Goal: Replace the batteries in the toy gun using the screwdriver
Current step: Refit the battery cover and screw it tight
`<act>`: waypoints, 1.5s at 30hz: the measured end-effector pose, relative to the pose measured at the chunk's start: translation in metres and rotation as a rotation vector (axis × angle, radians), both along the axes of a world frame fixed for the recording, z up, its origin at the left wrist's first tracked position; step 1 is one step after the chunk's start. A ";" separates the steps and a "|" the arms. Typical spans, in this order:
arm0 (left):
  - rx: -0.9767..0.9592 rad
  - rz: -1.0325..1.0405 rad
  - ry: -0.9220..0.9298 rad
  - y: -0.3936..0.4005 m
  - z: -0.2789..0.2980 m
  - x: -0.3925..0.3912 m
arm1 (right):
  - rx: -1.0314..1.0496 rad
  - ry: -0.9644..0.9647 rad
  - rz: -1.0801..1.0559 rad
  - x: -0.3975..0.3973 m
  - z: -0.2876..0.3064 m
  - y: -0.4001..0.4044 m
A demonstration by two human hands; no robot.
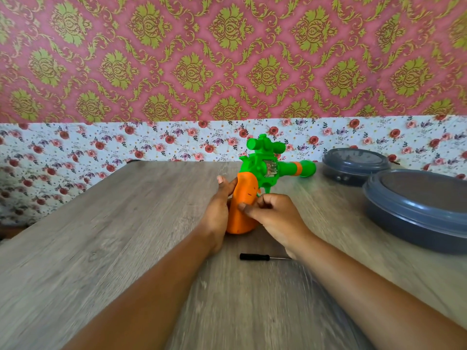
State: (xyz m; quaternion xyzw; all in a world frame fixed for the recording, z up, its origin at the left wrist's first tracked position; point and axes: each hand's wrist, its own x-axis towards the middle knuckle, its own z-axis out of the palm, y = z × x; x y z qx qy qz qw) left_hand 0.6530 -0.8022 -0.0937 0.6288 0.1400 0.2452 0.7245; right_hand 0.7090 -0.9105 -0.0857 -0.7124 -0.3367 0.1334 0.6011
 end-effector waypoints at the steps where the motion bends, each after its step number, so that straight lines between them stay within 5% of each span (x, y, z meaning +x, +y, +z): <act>1: -0.010 -0.011 0.001 0.001 -0.001 0.000 | -0.024 0.007 0.019 0.001 0.001 -0.001; 5: -0.072 -0.004 -0.012 0.005 0.000 -0.002 | -0.208 -0.161 0.225 0.008 0.028 -0.020; 8: -0.121 0.000 -0.042 0.008 0.001 -0.003 | -0.591 -0.446 0.473 0.002 0.046 -0.033; 12: -0.145 -0.018 -0.058 0.007 0.000 -0.002 | -0.883 -0.592 0.512 -0.011 0.043 -0.031; 16: -0.167 -0.015 -0.048 0.008 0.000 -0.002 | -0.779 -0.601 0.500 -0.009 0.044 -0.031; 22: -0.164 -0.010 -0.003 0.009 0.000 0.000 | -0.162 -0.386 0.290 -0.004 0.048 -0.028; 26: -0.160 0.003 -0.013 0.010 0.000 0.001 | 0.089 -0.470 0.157 -0.006 0.048 -0.025; 33: -0.169 -0.005 -0.019 0.010 -0.001 -0.001 | 0.075 -0.665 0.080 -0.004 0.042 -0.026; 45: -0.150 0.024 -0.006 0.010 -0.001 -0.002 | 0.080 -0.662 0.080 -0.005 0.039 -0.024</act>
